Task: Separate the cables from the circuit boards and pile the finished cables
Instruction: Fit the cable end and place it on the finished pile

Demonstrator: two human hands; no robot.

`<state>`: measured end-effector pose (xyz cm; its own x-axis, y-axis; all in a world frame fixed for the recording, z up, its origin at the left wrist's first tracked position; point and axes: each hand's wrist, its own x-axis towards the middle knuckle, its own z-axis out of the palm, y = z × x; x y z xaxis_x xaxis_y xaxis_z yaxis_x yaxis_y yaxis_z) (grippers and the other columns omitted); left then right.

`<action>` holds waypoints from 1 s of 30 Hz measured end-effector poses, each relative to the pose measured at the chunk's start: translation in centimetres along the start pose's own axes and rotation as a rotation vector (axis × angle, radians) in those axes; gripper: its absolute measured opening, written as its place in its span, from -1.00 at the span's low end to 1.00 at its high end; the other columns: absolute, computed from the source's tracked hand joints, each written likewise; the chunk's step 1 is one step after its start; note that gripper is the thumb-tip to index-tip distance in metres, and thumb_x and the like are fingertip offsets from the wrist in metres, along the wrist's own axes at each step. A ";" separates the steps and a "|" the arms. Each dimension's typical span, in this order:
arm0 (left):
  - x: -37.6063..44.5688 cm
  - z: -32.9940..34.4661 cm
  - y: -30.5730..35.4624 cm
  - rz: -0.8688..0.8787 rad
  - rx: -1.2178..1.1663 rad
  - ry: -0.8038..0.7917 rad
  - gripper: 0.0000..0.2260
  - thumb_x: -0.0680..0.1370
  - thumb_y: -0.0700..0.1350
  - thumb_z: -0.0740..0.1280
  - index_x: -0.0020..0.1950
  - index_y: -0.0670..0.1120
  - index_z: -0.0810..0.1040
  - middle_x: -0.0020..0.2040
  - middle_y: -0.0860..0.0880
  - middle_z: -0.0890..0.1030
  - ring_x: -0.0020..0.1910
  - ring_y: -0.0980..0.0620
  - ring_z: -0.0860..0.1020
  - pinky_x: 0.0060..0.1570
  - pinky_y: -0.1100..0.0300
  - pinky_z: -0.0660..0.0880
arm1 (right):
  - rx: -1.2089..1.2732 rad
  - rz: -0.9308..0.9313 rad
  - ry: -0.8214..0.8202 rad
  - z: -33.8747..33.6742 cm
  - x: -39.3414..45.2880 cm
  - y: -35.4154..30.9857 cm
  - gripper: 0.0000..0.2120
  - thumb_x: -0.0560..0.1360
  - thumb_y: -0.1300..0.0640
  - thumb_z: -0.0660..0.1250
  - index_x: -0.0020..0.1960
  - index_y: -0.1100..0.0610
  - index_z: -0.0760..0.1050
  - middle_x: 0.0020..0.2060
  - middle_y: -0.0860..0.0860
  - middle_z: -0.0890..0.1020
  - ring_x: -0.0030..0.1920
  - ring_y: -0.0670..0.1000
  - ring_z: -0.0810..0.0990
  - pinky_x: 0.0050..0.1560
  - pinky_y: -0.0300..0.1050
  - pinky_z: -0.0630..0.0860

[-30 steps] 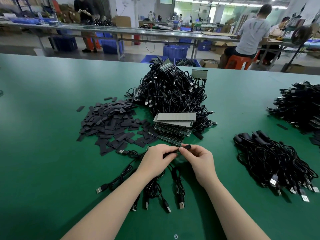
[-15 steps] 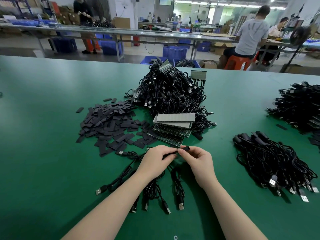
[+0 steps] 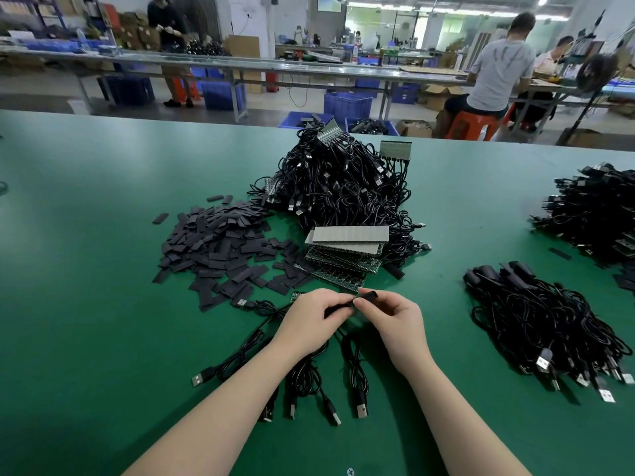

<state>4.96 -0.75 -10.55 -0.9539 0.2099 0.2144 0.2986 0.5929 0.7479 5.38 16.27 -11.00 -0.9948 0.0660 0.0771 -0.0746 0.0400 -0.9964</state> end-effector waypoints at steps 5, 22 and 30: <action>-0.1 0.1 0.0 -0.017 -0.074 0.022 -0.72 0.54 -0.03 0.38 0.25 0.11 0.60 0.10 0.15 0.63 0.10 0.22 0.55 0.17 0.20 0.48 | -0.012 0.000 -0.019 0.1 -0.1 -0.3 -0.83 0.43 0.13 0.54 -0.14 -0.16 0.71 -0.20 -0.04 0.74 -0.18 -0.13 0.66 -0.09 -0.27 0.58; -0.2 -0.2 0.5 -0.032 -0.225 0.043 -0.69 0.45 -0.03 0.44 0.09 0.35 0.55 -0.03 0.31 0.66 0.00 0.32 0.60 0.10 0.17 0.56 | -0.019 -0.007 -0.125 0.3 0.1 -0.4 -0.86 0.46 0.20 0.51 -0.04 -0.02 0.71 -0.17 -0.03 0.75 -0.15 -0.13 0.69 -0.10 -0.31 0.56; -0.6 0.1 0.7 -0.031 -0.019 0.164 -0.65 0.46 -0.01 0.40 0.19 0.31 0.57 0.00 0.28 0.66 0.02 0.33 0.57 0.07 0.27 0.53 | -0.009 -0.025 -0.092 0.4 -0.1 -0.3 -0.89 0.49 0.24 0.48 -0.03 0.07 0.69 -0.21 -0.01 0.74 -0.21 -0.14 0.69 -0.16 -0.34 0.54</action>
<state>5.75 -0.41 -10.24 -0.9551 0.0614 0.2899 0.2702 0.5820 0.7670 5.46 15.85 -10.67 -0.9948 -0.0272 0.0984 -0.0996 0.0493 -0.9938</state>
